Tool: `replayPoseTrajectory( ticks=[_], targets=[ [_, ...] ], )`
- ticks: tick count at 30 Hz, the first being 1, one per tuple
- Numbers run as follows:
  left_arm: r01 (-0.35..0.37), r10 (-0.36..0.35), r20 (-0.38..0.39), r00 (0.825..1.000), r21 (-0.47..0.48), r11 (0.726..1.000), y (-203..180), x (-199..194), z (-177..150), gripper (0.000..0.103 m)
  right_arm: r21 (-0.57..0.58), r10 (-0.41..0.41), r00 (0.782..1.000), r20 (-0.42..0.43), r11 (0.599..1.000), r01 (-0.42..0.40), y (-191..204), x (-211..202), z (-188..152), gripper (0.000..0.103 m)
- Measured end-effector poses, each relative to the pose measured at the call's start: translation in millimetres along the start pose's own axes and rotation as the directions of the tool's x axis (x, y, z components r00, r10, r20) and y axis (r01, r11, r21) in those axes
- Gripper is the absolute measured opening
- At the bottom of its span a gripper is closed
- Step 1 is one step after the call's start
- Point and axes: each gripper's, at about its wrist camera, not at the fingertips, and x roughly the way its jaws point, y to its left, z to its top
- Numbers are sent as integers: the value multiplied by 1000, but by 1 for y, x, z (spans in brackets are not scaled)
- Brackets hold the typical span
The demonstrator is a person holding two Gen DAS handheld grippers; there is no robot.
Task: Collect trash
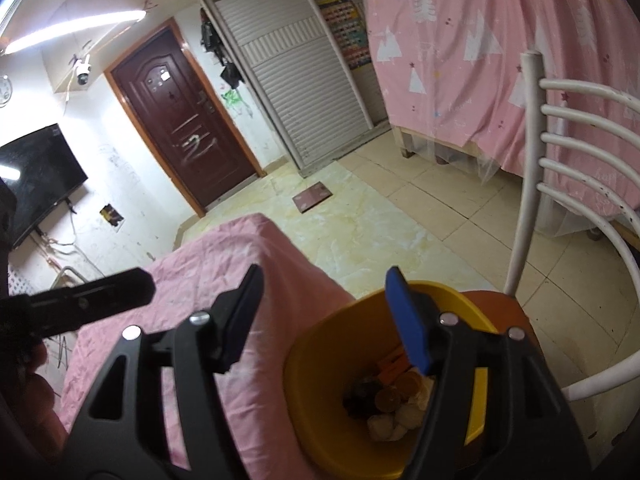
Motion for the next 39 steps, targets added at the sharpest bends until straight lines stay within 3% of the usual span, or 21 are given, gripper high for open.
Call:
replayPoseTrajectory(
  ticks=[6, 8, 14, 16, 19, 25, 29, 30, 34, 39],
  targets=[
    [-64, 64, 75, 995, -11, 998, 28, -34, -8, 42, -74, 34, 999, -15, 997, -35, 41, 6, -7, 61],
    [-92, 93, 97, 991, -19, 996, 40, -45, -11, 49, -96, 50, 999, -16, 994, -51, 55, 7, -10, 68],
    [-207, 218, 159, 963, -82, 975, 86, -79, -25, 59, -167, 86, 995, -44, 982, -93, 102, 15, -25, 71],
    [-256, 272, 185, 945, -103, 961, 100, -91, -31, 61, -195, 90, 994, -65, 976, -102, 118, 20, -31, 72],
    [-344, 367, 226, 902, -133, 929, 124, -111, -45, 67, -244, 102, 990, -97, 962, -123, 144, 28, -42, 72],
    [-458, 500, 246, 830, -210, 864, 170, -140, -70, 74, -339, 136, 984, -117, 926, -168, 200, 33, -64, 77],
    [-540, 600, 249, 760, -271, 797, 206, -154, -92, 79, -377, 159, 982, -100, 907, -186, 224, 35, -77, 77],
    [-552, 616, 241, 750, -285, 783, 215, -155, -96, 79, -386, 161, 981, -107, 903, -190, 228, 36, -79, 77],
    [-581, 654, 228, 722, -314, 751, 240, -159, -110, 79, -400, 146, 986, -77, 902, -165, 239, 33, -82, 81],
    [-567, 642, 235, 729, -317, 760, 248, -154, -119, 79, -429, 139, 989, -47, 892, -146, 244, 29, -85, 81]
  ],
)
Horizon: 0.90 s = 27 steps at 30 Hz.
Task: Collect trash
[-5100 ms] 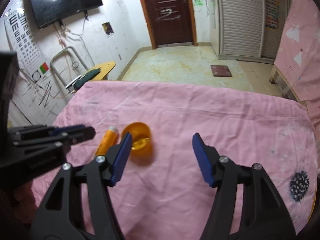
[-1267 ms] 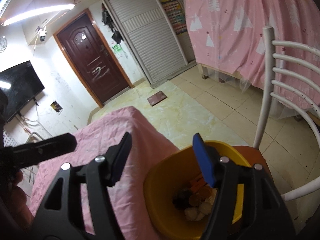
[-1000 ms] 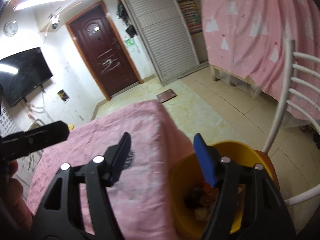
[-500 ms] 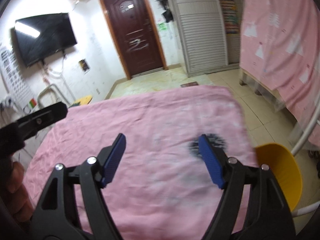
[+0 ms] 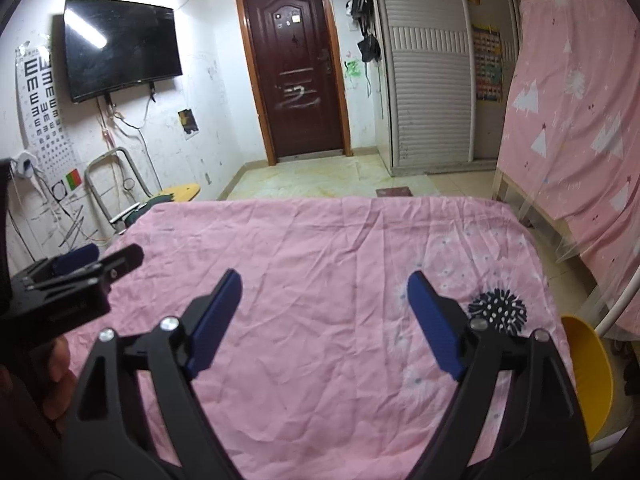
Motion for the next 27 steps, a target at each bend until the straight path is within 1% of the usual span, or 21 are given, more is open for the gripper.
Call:
replayPoseTrajectory(
  ticks=[6, 27],
  targets=[
    [10, -10, 8, 1000, 15, 1000, -7, 1, -4, 79, -7, 9, 1000, 16, 1000, -9, 5, -2, -1, 81],
    [6, -6, 2, 1000, 14, 1000, -10, 2, -7, 79, -5, 16, 1000, 10, 1000, -16, 5, 1, -1, 81]
  ],
)
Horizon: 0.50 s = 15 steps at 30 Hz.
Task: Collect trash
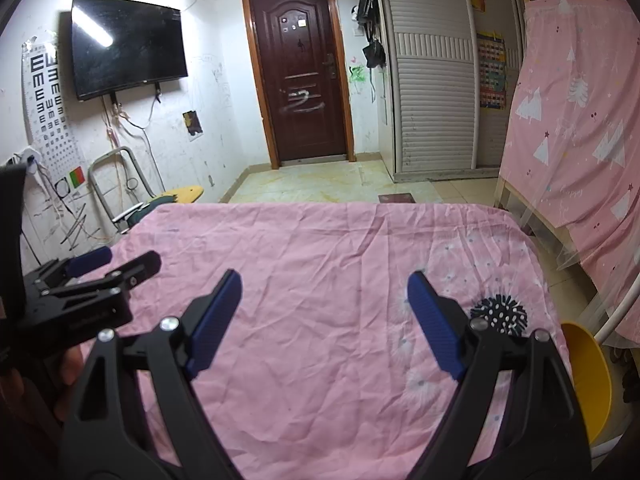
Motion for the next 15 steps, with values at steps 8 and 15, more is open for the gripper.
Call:
replayPoseTrajectory(
  ticks=[8, 15],
  targets=[
    [0, 0, -6, 1000, 2, 1000, -1, 1, 0, 80, -1, -1, 1000, 0, 1000, 1, 0, 0, 0, 81],
    [2, -2, -10, 1000, 3, 1000, -1, 2, 0, 79, 0, -1, 1000, 0, 1000, 1, 1, 0, 0, 81]
  ],
)
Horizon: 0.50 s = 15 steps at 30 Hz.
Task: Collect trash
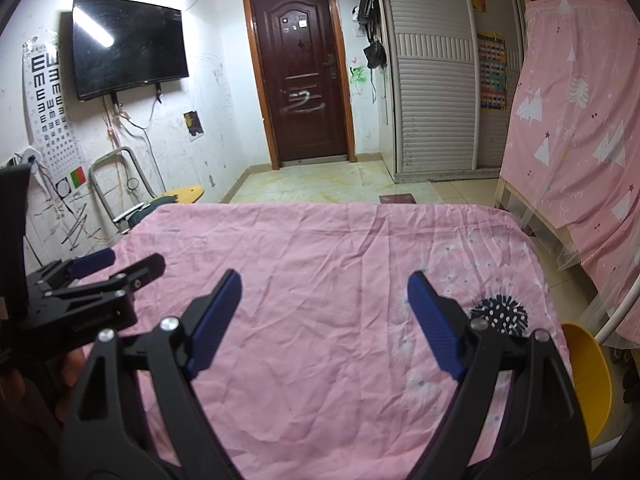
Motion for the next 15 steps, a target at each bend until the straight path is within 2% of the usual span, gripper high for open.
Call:
replayPoseTrajectory(
  ticks=[15],
  targets=[
    [5, -5, -11, 1000, -4, 1000, 0, 3, -1, 80, -3, 0, 1000, 1, 1000, 0, -1, 1, 0, 81]
  ],
)
